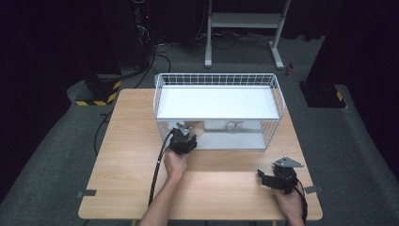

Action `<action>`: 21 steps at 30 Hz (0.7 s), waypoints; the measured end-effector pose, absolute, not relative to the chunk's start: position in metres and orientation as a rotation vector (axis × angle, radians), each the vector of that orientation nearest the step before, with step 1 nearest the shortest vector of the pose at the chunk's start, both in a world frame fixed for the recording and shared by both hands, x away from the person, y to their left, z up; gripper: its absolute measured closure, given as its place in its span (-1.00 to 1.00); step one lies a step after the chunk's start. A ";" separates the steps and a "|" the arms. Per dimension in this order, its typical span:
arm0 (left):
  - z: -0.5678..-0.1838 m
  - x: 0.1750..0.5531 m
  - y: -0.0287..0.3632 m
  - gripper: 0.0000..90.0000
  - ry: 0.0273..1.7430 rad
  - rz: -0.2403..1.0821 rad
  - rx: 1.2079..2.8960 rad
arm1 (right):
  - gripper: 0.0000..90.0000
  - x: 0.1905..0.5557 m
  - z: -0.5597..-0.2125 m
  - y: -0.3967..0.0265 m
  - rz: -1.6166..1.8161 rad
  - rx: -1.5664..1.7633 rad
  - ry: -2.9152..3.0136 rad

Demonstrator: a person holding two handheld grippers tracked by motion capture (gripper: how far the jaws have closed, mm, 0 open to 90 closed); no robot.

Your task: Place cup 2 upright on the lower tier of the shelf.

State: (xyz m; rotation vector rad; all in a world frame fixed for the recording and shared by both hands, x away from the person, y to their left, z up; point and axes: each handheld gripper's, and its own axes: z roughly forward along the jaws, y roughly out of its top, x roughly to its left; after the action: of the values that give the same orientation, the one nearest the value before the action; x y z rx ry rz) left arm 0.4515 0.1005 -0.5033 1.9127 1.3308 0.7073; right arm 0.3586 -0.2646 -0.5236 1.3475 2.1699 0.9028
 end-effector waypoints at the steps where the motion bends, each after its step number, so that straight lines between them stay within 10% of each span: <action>1: -0.504 0.452 0.100 0.25 1.327 0.713 1.919 | -0.49 0.359 -0.524 -0.265 0.903 1.348 2.170; 12: -0.506 0.462 0.098 0.39 1.342 0.703 1.953 | -0.49 0.358 -0.523 -0.264 0.904 1.352 2.169; 21: -0.502 0.454 0.101 -0.10 1.321 0.619 1.914 | -0.49 0.358 -0.524 -0.264 0.904 1.349 2.169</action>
State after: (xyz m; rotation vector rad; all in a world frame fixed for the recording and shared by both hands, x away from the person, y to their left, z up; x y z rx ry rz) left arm 0.4544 0.1005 -0.5024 1.9137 1.3209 0.6195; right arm 0.3582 -0.2644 -0.5236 1.3493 2.1688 0.9038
